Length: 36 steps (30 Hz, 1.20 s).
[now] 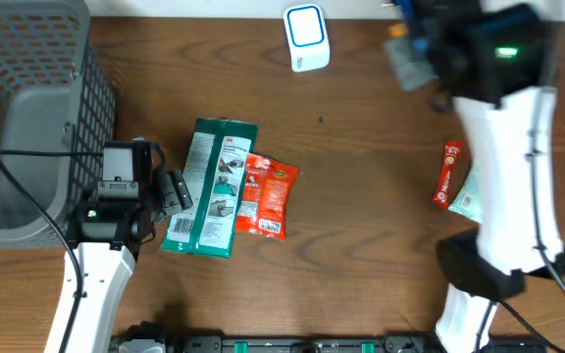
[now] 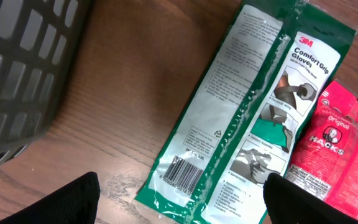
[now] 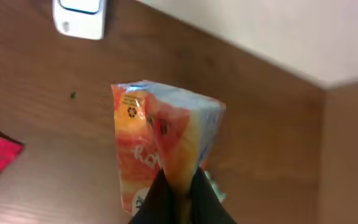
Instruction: Scan the item barcode
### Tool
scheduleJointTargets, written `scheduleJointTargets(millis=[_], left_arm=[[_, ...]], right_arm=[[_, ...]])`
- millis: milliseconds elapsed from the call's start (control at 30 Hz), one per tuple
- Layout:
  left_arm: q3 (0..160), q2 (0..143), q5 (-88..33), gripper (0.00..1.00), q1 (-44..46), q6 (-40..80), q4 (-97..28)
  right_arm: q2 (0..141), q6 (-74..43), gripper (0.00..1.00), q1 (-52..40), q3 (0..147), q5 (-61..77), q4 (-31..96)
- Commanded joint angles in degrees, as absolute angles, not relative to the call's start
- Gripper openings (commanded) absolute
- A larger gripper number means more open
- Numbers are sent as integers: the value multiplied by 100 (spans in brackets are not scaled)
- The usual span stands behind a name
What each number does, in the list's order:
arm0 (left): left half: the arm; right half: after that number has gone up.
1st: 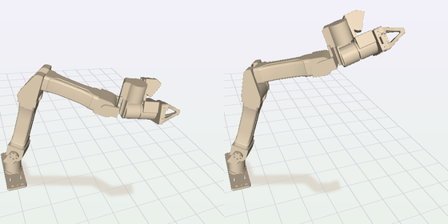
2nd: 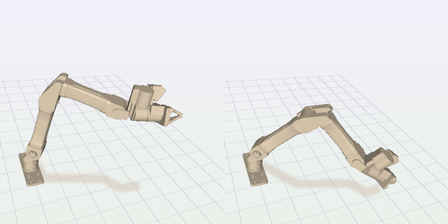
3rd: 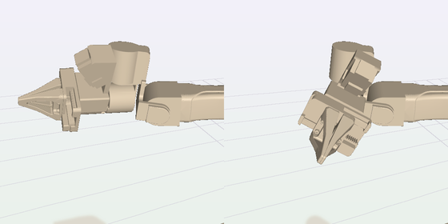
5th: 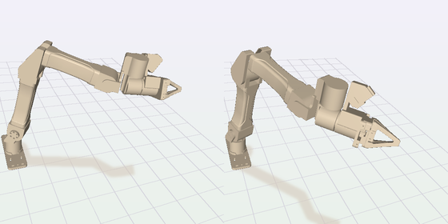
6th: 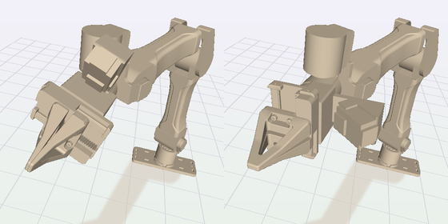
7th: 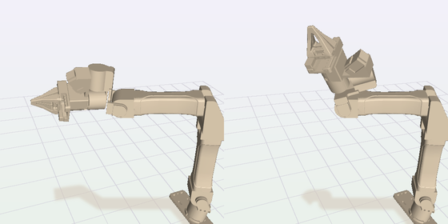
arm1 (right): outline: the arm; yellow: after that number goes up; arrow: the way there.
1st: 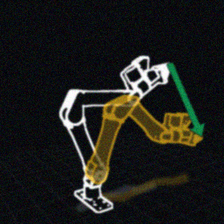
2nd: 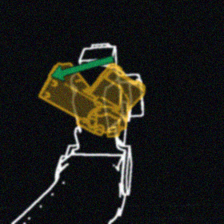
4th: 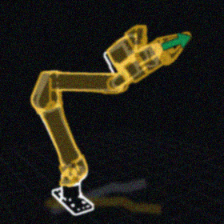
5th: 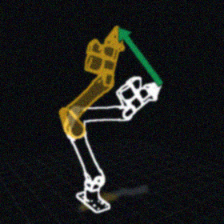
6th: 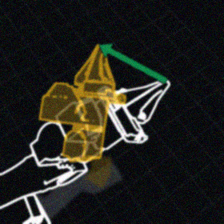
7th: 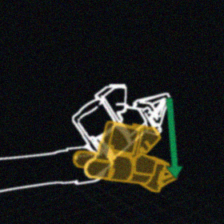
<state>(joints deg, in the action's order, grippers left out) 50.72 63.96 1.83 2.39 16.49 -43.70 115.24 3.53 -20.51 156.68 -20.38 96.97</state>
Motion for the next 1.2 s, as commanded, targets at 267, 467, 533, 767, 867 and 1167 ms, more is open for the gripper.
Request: scheduleJointTargets(millis=[267,467,533,767,867,1167], left_arm=[[5155,6399,191,85,222,1658,-4390],[5155,6399,191,85,222,1658,-4390],[5155,6399,191,85,222,1658,-4390],[5155,6399,191,85,222,1658,-4390],[5155,6399,191,85,222,1658,-4390],[5155,6399,191,85,222,1658,-4388]], right_arm=[[11646,-567,1,-58,13288,-648,9734],[11646,-1245,1,523,11550,-1640,9218],[11646,-1238,1,642,11126,-1732,8777],[11649,-1240,6,742,10230,-1688,7887],[11649,-1243,7,740,10075,-1686,7760],[11649,-1216,90,742,9459,-1249,7253]])
